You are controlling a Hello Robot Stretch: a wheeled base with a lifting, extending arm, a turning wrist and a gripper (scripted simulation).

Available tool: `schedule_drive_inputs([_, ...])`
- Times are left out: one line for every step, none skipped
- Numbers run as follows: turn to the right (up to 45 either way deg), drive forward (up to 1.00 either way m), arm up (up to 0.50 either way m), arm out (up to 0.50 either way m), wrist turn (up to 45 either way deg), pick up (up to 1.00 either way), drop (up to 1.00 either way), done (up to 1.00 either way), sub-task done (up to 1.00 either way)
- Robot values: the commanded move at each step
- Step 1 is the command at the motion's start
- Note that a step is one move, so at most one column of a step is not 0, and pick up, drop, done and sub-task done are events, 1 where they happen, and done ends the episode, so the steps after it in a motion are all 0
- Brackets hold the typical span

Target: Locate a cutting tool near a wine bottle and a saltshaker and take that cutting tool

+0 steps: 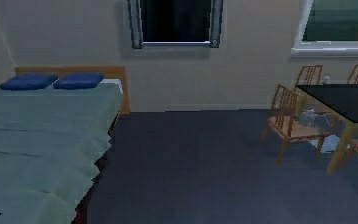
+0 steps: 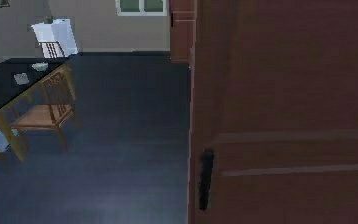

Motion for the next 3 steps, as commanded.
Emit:
schedule_drive_inputs([0.0, 0.30, 0.00, 0.00, 0.0, 0.00, 0.00, 0.00, 0.00])
schedule_drive_inputs([45.0, 0.00, 0.00, 0.00, 0.0, 0.00, 0.00, 0.00, 0.00])
schedule_drive_inputs([42.0, 0.00, 0.00, 0.00, 0.0, 0.00, 0.00, 0.00, 0.00])
